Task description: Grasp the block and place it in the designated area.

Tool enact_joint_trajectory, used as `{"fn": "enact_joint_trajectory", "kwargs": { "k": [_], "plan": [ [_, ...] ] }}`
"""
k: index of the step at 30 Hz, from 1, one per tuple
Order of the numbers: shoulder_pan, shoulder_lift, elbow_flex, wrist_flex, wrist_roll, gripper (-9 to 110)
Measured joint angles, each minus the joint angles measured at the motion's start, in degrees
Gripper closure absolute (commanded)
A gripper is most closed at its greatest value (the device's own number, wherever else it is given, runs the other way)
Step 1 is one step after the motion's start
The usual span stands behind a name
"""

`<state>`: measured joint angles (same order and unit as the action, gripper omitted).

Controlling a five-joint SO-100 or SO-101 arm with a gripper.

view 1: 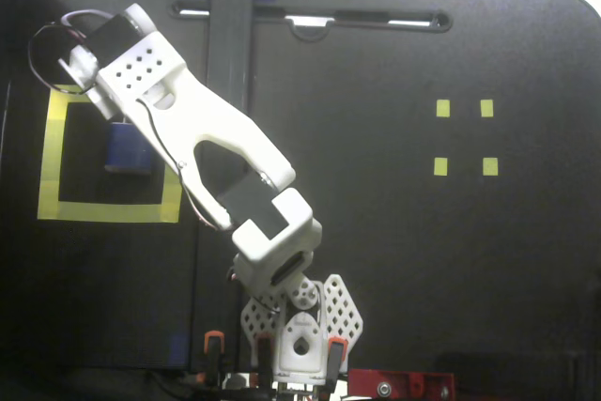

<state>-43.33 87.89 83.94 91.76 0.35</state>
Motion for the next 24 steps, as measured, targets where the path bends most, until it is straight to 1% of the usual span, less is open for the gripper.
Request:
{"fn": "enact_joint_trajectory", "kwargs": {
  "k": [4, 9, 13, 18, 24],
  "plan": [
    [0.70, 0.00, 0.00, 1.14, 6.42, 101],
    [1.14, 0.00, 0.00, 1.49, 8.00, 101],
    [3.69, 0.00, 0.00, 1.49, 8.53, 102],
    [10.55, 0.00, 0.00, -0.09, 8.53, 102],
    [22.15, 0.00, 0.00, -1.85, 7.65, 102]
  ]
}}
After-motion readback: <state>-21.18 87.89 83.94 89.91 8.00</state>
